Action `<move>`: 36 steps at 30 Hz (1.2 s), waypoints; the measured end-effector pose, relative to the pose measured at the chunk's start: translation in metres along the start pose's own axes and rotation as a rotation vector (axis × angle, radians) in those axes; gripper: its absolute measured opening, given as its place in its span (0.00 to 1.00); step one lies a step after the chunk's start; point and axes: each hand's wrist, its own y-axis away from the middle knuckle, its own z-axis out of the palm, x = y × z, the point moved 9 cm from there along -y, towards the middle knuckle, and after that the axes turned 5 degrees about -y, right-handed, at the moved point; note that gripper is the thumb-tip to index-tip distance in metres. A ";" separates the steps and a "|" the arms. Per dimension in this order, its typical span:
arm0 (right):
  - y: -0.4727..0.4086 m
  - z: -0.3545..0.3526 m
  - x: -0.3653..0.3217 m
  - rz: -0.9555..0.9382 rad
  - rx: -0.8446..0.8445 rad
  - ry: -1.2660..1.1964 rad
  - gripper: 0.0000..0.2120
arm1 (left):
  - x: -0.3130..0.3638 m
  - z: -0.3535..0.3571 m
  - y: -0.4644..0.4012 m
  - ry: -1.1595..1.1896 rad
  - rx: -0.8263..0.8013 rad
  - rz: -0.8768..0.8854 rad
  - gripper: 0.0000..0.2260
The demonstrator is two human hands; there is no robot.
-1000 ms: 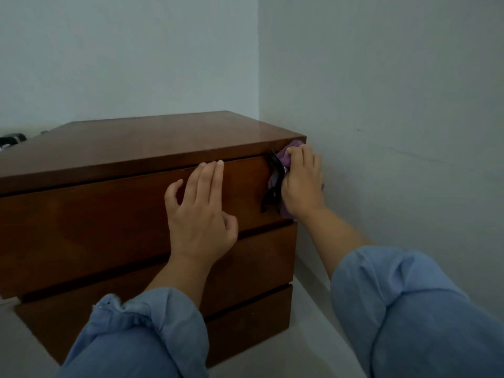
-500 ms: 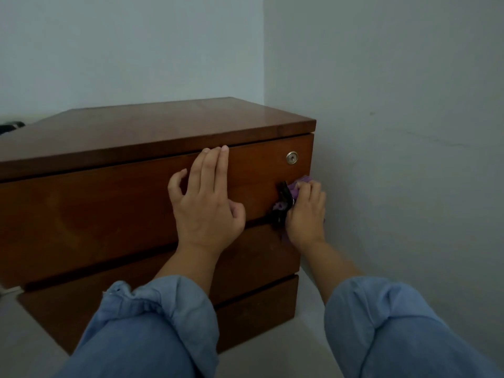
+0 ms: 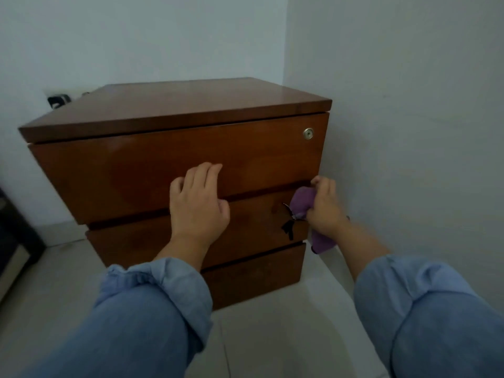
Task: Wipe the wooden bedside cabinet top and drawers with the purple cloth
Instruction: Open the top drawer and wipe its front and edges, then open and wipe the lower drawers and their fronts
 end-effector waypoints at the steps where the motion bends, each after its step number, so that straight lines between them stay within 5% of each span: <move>1: -0.002 0.001 -0.001 0.022 -0.007 -0.006 0.32 | -0.015 0.008 0.012 -0.001 -0.037 -0.050 0.27; 12: -0.001 0.059 -0.023 -0.058 -0.120 0.268 0.35 | -0.110 0.060 0.083 -0.065 -0.309 -0.245 0.29; 23: -0.007 0.077 -0.042 -0.080 -0.052 0.325 0.26 | -0.123 0.056 0.069 -0.033 -0.145 -0.369 0.15; 36: -0.015 0.061 -0.058 -0.088 -0.125 0.359 0.15 | -0.125 0.046 0.052 -0.151 -0.202 -0.316 0.15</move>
